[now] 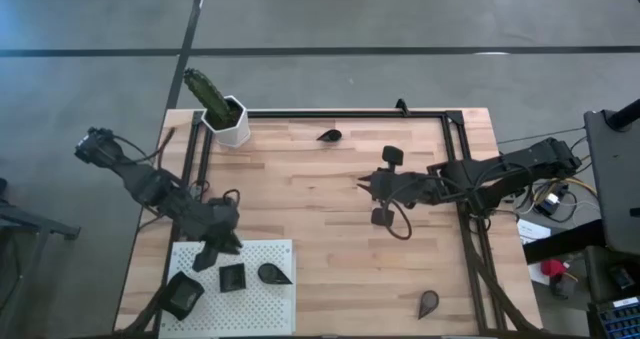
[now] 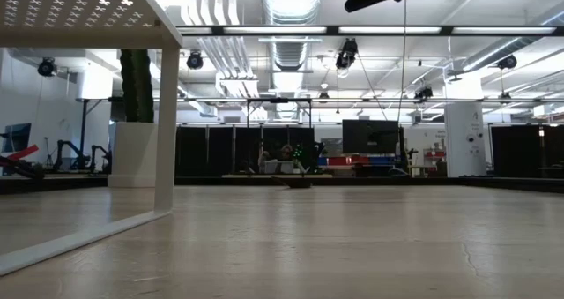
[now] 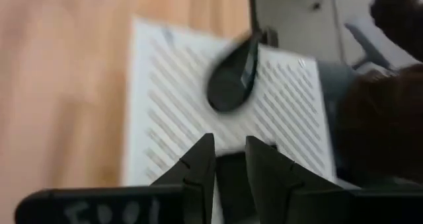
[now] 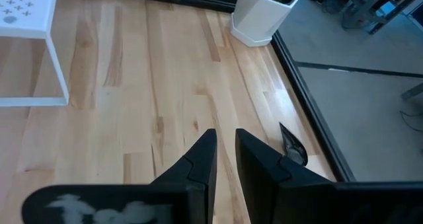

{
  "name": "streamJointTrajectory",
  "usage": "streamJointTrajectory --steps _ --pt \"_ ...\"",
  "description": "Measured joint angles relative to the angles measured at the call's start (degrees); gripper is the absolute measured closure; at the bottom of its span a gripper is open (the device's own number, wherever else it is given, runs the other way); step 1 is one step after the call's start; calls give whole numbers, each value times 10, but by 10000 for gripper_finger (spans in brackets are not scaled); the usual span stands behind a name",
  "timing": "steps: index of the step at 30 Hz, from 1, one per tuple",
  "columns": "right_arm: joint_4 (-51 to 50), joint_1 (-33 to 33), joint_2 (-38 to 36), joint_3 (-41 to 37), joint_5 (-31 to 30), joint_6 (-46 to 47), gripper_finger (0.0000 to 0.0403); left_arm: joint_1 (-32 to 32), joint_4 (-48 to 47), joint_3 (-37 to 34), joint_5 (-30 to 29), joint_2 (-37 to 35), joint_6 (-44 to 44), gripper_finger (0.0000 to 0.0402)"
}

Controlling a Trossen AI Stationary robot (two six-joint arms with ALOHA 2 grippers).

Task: Pick & Place Mini shaped plates
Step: Stack the drop shaped plate on top of the other drop shaped plate on the shelf

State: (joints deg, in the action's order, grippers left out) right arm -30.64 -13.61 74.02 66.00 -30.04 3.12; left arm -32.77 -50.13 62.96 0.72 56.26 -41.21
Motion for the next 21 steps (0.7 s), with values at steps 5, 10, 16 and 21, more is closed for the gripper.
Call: streamJointTrajectory --steps 5,10,16,21 --pt "0 0 0 -13 0 45 351 0 0 9 -149 -2 74 323" --pt "-4 0 0 -29 0 88 351 0 1 -1 -313 -2 118 323" --pt "21 41 0 -59 0 137 351 0 1 -19 -469 -2 117 323" --pt "58 114 0 -91 55 123 351 0 15 -56 -591 -2 84 323"
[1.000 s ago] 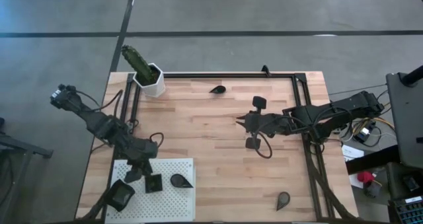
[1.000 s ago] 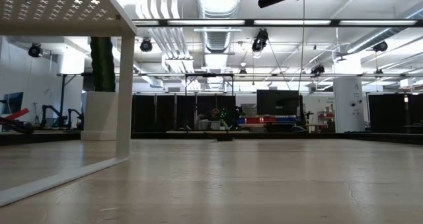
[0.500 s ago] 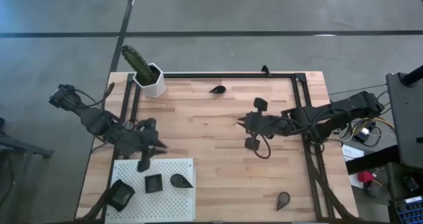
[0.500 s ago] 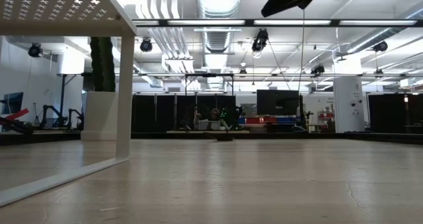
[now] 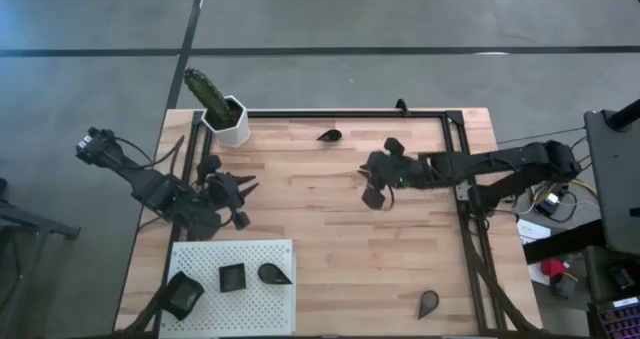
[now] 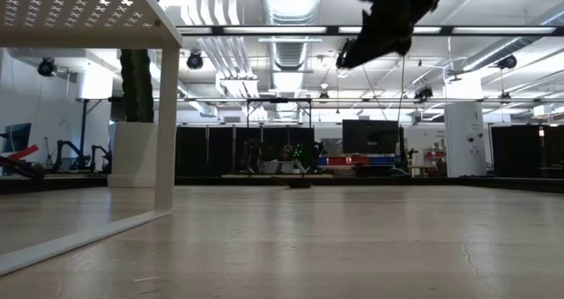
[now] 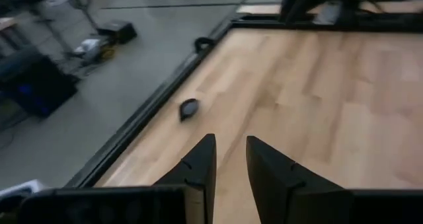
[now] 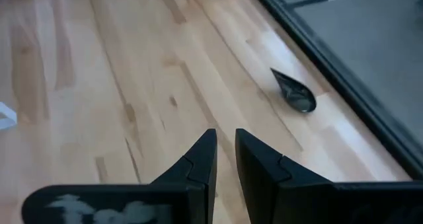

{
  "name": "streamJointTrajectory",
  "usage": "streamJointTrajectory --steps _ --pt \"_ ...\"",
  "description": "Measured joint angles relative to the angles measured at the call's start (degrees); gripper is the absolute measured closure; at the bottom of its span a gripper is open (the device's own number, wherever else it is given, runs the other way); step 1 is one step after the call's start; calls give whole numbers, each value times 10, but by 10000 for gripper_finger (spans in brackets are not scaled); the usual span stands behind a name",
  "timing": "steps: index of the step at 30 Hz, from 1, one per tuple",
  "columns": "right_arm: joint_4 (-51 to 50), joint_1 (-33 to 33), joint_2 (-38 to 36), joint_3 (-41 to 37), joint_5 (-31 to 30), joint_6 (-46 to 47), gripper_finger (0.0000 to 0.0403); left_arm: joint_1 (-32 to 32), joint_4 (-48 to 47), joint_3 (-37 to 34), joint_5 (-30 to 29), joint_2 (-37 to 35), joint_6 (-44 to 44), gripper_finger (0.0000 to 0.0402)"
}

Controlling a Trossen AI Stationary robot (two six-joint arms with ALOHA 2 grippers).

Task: Pick & Place Mini shaped plates
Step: Stack the drop shaped plate on top of the other drop shaped plate on the shelf

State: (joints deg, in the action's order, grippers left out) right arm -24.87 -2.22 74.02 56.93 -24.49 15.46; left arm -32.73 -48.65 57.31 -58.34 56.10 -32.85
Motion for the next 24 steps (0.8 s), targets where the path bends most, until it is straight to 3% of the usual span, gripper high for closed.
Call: streamJointTrajectory --steps 9,18,24 --pt "109 160 46 -19 175 -89 351 0 22 -63 -61 0 -63 323" --pt "101 243 213 83 208 -221 351 2 24 -78 -99 -8 -62 323" --pt "101 274 288 138 327 -342 351 2 24 -79 -84 -9 -64 323"
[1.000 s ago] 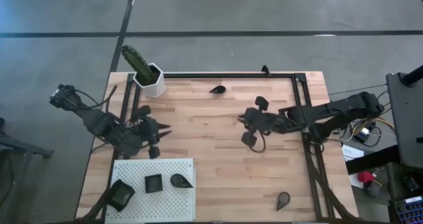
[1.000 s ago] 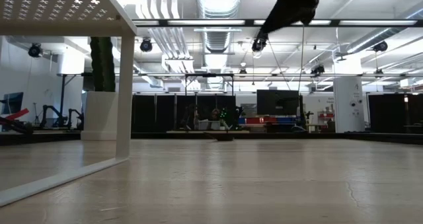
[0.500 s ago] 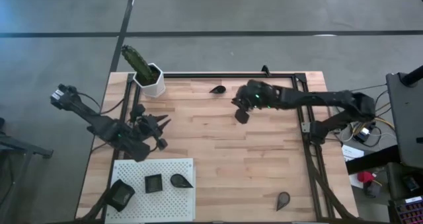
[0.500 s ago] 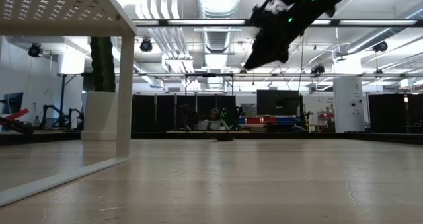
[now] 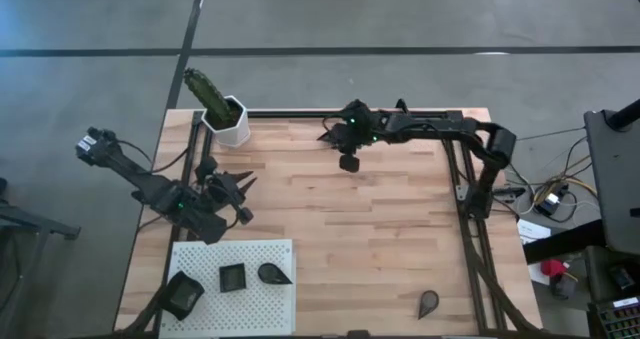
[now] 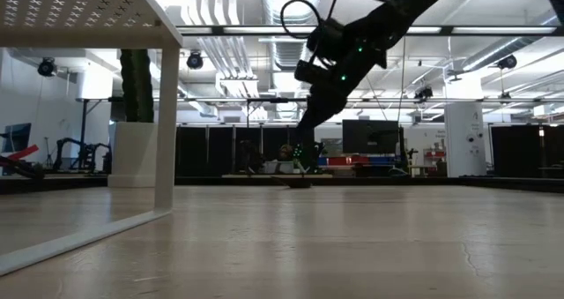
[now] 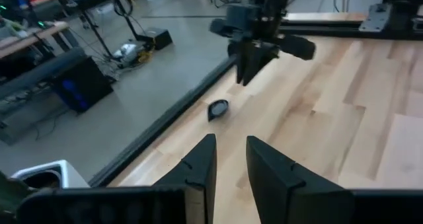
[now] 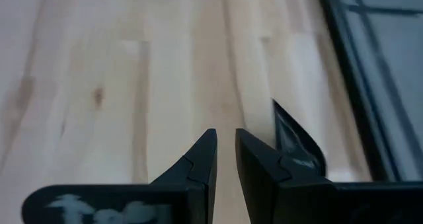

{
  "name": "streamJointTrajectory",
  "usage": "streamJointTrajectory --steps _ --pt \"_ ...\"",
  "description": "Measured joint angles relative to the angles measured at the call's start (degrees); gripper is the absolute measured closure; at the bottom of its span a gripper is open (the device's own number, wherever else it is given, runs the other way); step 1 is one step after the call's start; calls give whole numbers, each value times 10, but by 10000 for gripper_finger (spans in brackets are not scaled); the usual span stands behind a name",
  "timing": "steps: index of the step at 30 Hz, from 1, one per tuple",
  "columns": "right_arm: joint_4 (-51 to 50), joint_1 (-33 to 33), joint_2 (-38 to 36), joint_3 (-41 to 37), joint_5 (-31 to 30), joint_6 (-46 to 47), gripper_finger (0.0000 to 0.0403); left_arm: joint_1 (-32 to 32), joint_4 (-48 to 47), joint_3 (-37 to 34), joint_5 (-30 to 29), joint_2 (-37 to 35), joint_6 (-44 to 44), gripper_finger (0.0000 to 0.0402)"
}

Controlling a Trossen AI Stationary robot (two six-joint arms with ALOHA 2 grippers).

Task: Pick & Place Mini shaped plates
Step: Stack the drop shaped plate on top of the other drop shaped plate on the shelf

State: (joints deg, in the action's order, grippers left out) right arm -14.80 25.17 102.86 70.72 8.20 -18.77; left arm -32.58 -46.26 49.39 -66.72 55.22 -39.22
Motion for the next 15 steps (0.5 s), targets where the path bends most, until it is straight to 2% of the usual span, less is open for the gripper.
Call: streamJointTrajectory --steps 3,6,15 --pt "-15 9 28 26 39 -53 351 0 0 0 14 0 -2 323" --pt "-50 14 52 53 38 -87 351 0 0 -4 20 0 -3 323" --pt "-87 42 141 122 36 -102 351 0 -2 -10 27 0 0 323"
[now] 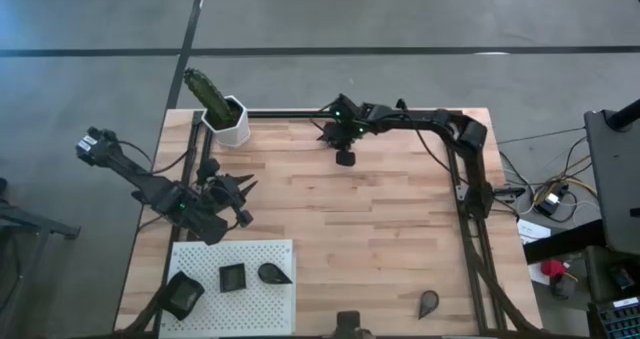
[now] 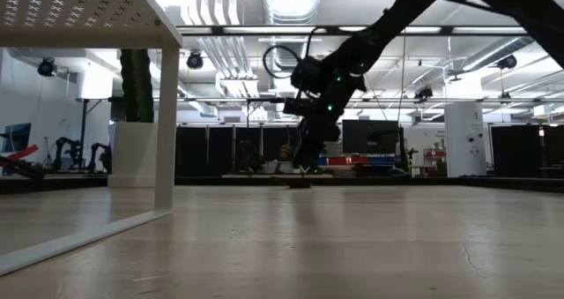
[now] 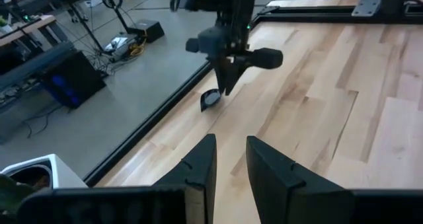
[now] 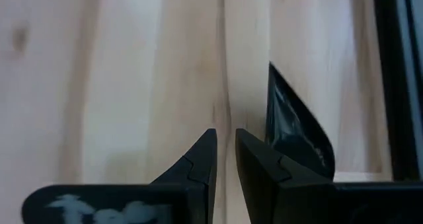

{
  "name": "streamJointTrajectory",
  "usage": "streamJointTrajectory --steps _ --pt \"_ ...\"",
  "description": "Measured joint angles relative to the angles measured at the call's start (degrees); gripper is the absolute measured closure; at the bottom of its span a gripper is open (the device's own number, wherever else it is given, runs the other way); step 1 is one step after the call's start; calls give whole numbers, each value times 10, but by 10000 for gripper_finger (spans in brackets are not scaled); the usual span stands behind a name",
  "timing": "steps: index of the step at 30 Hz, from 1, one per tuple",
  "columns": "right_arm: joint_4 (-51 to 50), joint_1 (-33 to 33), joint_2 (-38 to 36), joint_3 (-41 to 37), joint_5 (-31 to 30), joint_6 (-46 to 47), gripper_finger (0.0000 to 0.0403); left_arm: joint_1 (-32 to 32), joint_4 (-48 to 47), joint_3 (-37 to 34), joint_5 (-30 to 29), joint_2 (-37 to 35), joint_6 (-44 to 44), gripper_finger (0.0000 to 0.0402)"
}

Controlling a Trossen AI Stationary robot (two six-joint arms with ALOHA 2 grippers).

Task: Pick & Place Mini shaped plates
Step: Stack the drop shaped plate on top of the other drop shaped plate on the shelf

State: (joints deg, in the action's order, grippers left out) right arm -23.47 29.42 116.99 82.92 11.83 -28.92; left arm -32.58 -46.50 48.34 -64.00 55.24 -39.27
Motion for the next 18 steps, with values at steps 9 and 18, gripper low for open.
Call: streamJointTrajectory --steps 9,18 --pt "-17 27 50 41 -4 -16 351 0 -17 0 16 -1 0 323" --pt "-12 26 59 43 -24 -48 351 0 -26 0 26 -1 0 323"
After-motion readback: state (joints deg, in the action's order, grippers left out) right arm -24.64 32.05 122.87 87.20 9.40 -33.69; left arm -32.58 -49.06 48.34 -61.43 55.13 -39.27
